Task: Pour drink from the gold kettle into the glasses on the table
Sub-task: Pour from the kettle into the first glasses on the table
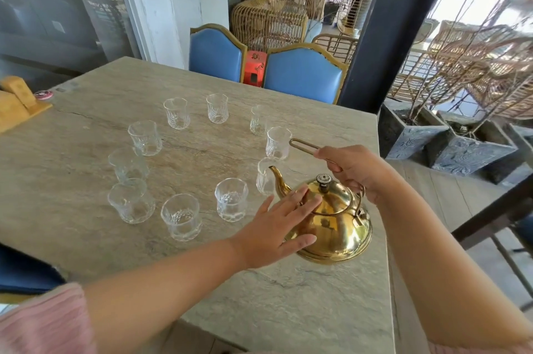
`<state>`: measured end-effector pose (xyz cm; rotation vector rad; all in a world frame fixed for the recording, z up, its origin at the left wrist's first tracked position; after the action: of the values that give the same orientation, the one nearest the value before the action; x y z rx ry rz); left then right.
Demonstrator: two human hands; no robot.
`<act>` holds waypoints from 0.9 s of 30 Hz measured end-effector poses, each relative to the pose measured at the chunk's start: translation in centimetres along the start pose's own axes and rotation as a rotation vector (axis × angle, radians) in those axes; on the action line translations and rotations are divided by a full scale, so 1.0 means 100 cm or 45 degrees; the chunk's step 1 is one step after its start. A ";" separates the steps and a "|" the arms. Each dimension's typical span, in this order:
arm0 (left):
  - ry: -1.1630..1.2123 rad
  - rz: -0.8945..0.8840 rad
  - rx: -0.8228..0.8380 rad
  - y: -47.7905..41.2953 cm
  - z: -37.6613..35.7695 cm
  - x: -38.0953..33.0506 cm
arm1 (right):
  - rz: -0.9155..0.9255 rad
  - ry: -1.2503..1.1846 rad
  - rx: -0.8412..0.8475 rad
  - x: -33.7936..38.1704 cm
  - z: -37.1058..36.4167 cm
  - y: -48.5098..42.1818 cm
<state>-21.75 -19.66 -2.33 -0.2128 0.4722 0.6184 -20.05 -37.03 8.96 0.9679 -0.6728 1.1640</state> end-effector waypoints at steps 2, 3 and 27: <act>-0.002 -0.013 0.040 -0.008 0.001 -0.001 | 0.009 0.029 -0.087 -0.001 0.003 -0.003; 0.001 -0.020 0.058 -0.012 0.003 0.000 | 0.023 0.047 -0.133 -0.002 0.004 -0.005; 0.193 0.037 0.109 -0.074 -0.013 0.014 | 0.136 0.428 0.003 0.004 0.033 -0.075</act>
<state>-16.74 -25.27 -3.72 -0.1721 0.6475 0.6112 -12.60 -40.50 8.69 0.7210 -0.4563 1.3833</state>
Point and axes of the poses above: each hand's wrist, its own y-axis away from the middle knuckle, its own z-axis out of the back of the hand, x = y × z, the point moved 1 cm from there along -y, towards the middle knuckle, and after that the axes turned 2 degrees about x, right-handed, at the moved point
